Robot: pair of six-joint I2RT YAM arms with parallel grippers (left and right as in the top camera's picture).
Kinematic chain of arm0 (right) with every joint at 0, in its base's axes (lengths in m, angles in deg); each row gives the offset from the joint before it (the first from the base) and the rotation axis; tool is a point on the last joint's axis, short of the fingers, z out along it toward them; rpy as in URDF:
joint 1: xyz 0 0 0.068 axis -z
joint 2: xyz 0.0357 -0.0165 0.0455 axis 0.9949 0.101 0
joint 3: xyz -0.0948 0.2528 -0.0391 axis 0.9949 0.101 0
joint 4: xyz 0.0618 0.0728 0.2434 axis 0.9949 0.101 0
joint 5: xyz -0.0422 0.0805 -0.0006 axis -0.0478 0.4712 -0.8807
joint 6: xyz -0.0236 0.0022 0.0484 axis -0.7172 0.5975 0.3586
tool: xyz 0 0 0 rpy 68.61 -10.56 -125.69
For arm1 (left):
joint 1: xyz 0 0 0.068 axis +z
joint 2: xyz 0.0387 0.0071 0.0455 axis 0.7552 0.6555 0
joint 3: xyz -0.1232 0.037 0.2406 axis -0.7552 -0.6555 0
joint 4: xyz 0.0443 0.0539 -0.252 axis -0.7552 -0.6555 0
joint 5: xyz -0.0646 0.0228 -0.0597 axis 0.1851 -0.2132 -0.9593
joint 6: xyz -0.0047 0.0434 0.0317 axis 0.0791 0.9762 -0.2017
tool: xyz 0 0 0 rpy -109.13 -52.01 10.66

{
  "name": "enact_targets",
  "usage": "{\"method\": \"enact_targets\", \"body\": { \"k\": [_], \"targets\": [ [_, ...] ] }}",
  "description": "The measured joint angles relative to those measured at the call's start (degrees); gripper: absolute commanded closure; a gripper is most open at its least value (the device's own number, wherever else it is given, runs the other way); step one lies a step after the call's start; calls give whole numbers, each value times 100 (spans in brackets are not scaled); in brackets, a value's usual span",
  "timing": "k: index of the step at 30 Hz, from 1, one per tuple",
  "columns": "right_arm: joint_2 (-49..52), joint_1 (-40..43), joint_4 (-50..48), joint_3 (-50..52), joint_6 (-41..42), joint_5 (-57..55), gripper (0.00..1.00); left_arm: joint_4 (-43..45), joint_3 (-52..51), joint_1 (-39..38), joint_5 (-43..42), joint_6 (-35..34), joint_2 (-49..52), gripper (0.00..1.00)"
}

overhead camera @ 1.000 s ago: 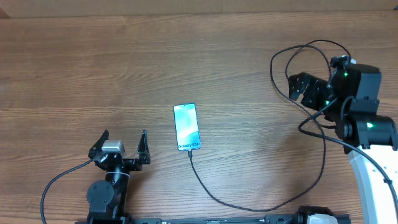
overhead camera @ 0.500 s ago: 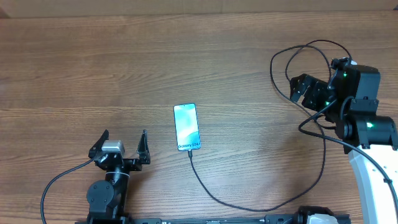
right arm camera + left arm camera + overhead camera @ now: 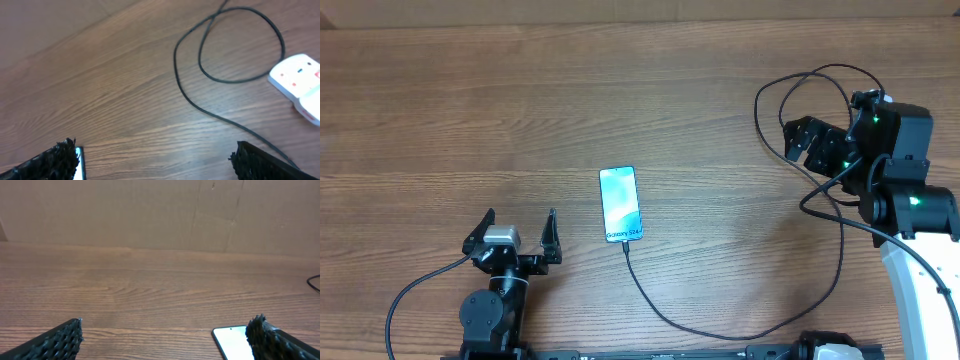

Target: Plug charger to phone and switch on socket

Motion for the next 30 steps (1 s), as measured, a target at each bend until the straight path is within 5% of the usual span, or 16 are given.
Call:
{"method": "enact_targets", "body": {
  "k": [30],
  "targets": [
    [-4804,-2,2337,37,-1080,-289,0,0,0,0,-2,2,0,0]
  ]
}}
